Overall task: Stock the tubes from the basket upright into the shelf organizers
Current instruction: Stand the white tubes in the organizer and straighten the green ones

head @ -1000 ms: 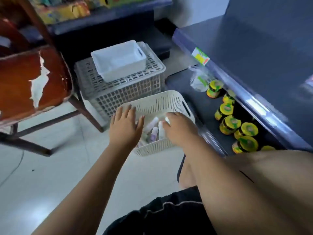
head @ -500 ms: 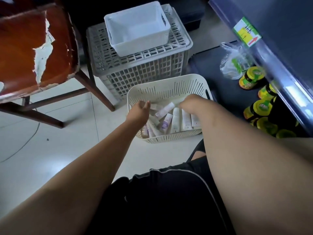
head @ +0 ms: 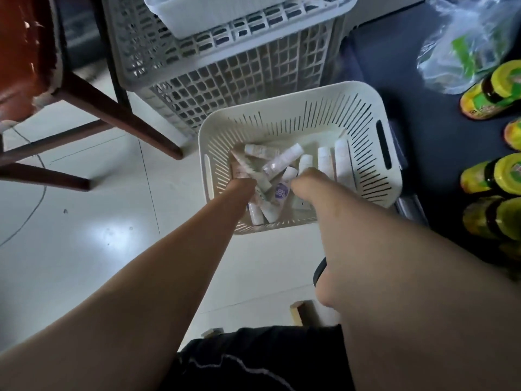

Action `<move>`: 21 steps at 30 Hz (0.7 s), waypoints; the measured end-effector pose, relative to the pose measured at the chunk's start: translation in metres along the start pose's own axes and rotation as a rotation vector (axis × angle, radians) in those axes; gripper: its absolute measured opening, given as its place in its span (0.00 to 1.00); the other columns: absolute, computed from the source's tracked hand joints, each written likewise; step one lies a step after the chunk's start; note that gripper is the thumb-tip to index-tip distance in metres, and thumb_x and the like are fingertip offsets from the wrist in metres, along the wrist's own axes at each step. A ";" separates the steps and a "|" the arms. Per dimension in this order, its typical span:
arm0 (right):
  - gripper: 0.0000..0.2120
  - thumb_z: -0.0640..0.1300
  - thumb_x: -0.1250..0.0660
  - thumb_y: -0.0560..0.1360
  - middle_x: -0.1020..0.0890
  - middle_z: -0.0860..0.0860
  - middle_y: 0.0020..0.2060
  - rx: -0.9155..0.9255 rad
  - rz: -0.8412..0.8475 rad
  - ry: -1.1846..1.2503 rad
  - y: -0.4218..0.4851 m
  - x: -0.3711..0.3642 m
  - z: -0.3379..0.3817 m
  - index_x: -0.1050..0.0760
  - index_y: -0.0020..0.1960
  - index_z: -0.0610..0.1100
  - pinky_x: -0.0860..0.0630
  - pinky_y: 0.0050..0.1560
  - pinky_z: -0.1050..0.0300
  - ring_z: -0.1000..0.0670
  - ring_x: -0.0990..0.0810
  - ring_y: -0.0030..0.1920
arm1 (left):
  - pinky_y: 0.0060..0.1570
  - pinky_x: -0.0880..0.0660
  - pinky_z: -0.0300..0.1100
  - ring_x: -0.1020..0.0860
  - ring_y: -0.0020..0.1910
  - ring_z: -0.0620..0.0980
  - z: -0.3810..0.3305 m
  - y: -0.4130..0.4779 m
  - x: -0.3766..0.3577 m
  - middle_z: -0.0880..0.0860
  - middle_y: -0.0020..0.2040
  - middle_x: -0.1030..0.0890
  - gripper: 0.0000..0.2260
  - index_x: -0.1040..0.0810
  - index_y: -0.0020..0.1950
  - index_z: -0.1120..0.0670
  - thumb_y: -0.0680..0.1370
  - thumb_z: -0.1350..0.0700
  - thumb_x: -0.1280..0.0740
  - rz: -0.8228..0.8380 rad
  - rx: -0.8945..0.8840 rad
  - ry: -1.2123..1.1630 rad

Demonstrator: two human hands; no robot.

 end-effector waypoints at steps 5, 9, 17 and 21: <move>0.24 0.39 0.38 0.75 0.22 0.44 0.61 0.095 -0.024 0.078 0.046 -0.028 0.027 0.31 0.72 0.44 0.19 0.54 0.45 0.41 0.20 0.56 | 0.56 0.24 0.49 0.21 0.57 0.59 -0.003 0.034 -0.005 0.59 0.57 0.20 0.16 0.22 0.67 0.61 0.83 0.56 0.39 -0.152 -0.058 0.340; 0.26 0.38 0.35 0.73 0.21 0.44 0.59 0.084 0.018 0.034 0.073 -0.040 0.029 0.32 0.71 0.45 0.18 0.49 0.42 0.40 0.19 0.52 | 0.54 0.27 0.50 0.21 0.59 0.62 -0.002 0.029 -0.018 0.61 0.58 0.19 0.14 0.20 0.61 0.60 0.84 0.56 0.42 -0.247 -0.137 0.539; 0.33 0.36 0.32 0.75 0.34 0.45 0.72 0.049 -0.093 0.075 0.087 -0.040 0.028 0.40 0.78 0.39 0.23 0.62 0.46 0.41 0.27 0.68 | 0.45 0.27 0.35 0.30 0.74 0.55 -0.021 0.037 -0.031 0.55 0.75 0.29 0.22 0.33 0.77 0.57 0.84 0.54 0.36 -0.265 0.112 0.441; 0.31 0.38 0.31 0.76 0.32 0.44 0.68 0.053 -0.133 -0.010 0.088 -0.033 0.018 0.37 0.76 0.38 0.24 0.54 0.52 0.41 0.26 0.66 | 0.52 0.25 0.41 0.25 0.69 0.51 0.000 0.066 -0.036 0.50 0.71 0.23 0.20 0.25 0.72 0.54 0.81 0.52 0.31 -0.174 0.048 0.577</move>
Point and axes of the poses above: each hand's wrist, its own y-axis towards the middle knuckle, its own x-axis out of the back of the hand, z = x × y, the point moved 4 cm from there along y, towards the middle knuckle
